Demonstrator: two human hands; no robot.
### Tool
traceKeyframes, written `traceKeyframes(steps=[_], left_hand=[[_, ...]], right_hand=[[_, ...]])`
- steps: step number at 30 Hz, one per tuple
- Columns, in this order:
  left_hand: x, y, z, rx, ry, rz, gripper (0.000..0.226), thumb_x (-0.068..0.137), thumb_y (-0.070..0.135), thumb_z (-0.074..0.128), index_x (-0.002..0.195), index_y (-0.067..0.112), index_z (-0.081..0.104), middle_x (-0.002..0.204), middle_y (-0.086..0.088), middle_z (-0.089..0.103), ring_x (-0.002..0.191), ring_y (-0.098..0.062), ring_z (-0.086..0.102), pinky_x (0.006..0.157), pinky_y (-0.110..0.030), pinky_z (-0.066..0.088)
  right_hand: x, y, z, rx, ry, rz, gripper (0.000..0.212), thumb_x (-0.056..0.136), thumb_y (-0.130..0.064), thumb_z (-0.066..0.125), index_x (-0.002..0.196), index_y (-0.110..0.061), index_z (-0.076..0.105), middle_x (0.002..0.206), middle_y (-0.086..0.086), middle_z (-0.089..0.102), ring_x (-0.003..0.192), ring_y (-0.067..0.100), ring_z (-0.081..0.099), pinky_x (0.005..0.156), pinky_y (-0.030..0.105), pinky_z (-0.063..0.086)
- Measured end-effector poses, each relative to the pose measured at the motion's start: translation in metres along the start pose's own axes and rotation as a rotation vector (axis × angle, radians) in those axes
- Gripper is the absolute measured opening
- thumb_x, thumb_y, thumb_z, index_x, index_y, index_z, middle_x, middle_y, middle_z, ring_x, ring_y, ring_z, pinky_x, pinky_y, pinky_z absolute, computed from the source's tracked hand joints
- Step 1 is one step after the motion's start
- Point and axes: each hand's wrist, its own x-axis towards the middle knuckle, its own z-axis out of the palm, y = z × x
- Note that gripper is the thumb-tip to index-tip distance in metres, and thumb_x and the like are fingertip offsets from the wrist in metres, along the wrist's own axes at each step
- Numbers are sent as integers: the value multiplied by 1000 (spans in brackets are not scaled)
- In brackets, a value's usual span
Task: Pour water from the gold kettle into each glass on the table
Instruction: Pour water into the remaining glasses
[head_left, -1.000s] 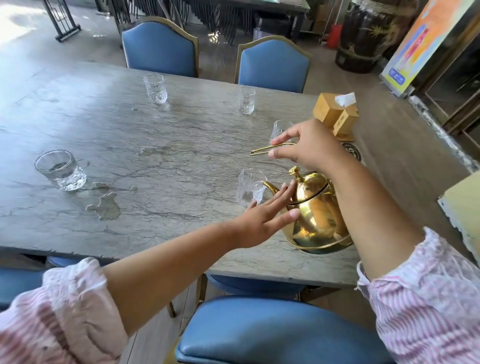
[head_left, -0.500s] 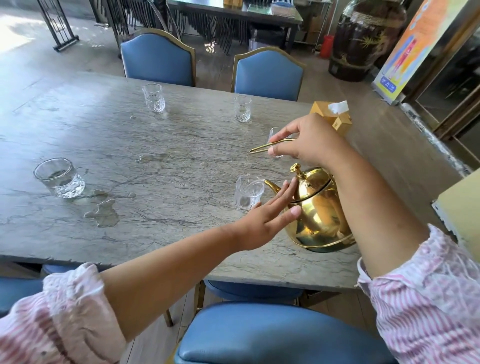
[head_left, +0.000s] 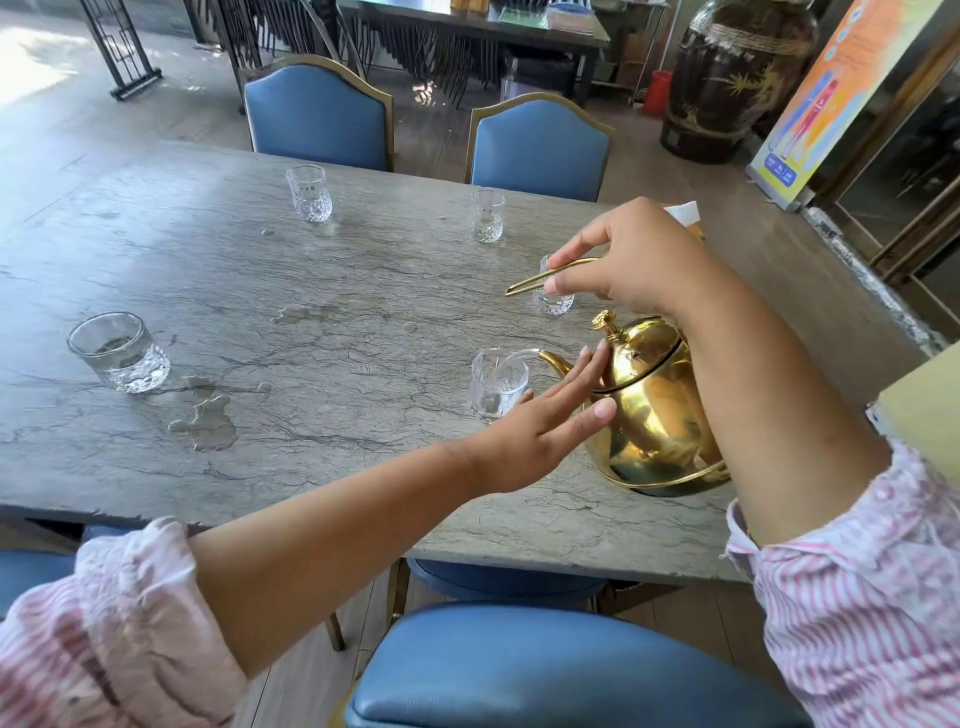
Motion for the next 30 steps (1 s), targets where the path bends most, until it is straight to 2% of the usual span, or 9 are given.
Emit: traceKeyframes(steps=[5,9,12,14,21,24,27,28,30], left_hand=[[-1,-5,0,-4,-2,-27,70,85,69,24,145,46,-4,159,14,-5,144,0,-6,119,-49,0],[-3,-11,1,9,-13,-52,69,84,71,23,143,49,-4,158,15,-6,144,0,-4,119,-48,0],[-2,-15,2,-1,-9,-55,70,83,73,23,143,50,-3,158,16,-5,144,0,-6,119,-48,0],[-2,-17,2,-2,-8,-63,70,82,74,23,143,51,-3,158,16,-5,144,0,-6,119,-48,0],[-5,-26,1,4,-25,-86,66,83,74,24,140,55,-3,158,17,-4,145,-2,-3,119,-48,2],[-5,-29,2,15,-32,-93,68,84,70,24,143,50,-3,158,15,-4,145,-3,-2,119,-48,1],[-5,-31,3,23,-26,-91,71,83,74,22,144,48,-3,158,14,-4,145,-3,-3,119,-48,1],[-4,-32,3,26,-24,-90,72,82,75,21,144,48,-3,158,14,-4,145,-3,-3,119,-48,1],[-4,-34,3,43,-25,-91,74,80,77,20,144,47,-3,159,13,-5,145,-3,-4,119,-49,0]], right_hand=[[3,3,6,-9,-19,20,26,76,-26,77,101,-18,75,93,-2,62,70,-2,50,56,14,34],[6,9,16,24,-30,38,27,75,-26,78,100,-18,76,99,1,66,87,10,56,61,12,36],[8,14,20,46,-7,59,26,74,-27,79,99,-20,76,98,1,65,92,11,56,64,18,39],[9,17,23,69,9,72,26,73,-26,79,98,-19,76,98,1,65,96,11,56,72,22,38],[10,24,36,114,10,105,26,71,-25,81,96,-20,76,104,3,67,108,13,58,82,24,38],[10,25,38,110,-7,101,27,73,-25,80,99,-19,75,103,1,64,104,11,55,81,21,34],[10,27,41,112,6,97,28,73,-25,79,100,-19,75,129,8,62,111,14,57,80,19,34],[10,28,42,109,6,95,28,73,-25,79,100,-19,75,130,9,62,111,15,57,76,18,36],[11,29,44,106,-1,92,30,73,-26,79,101,-19,75,118,7,67,104,12,57,68,18,36]])
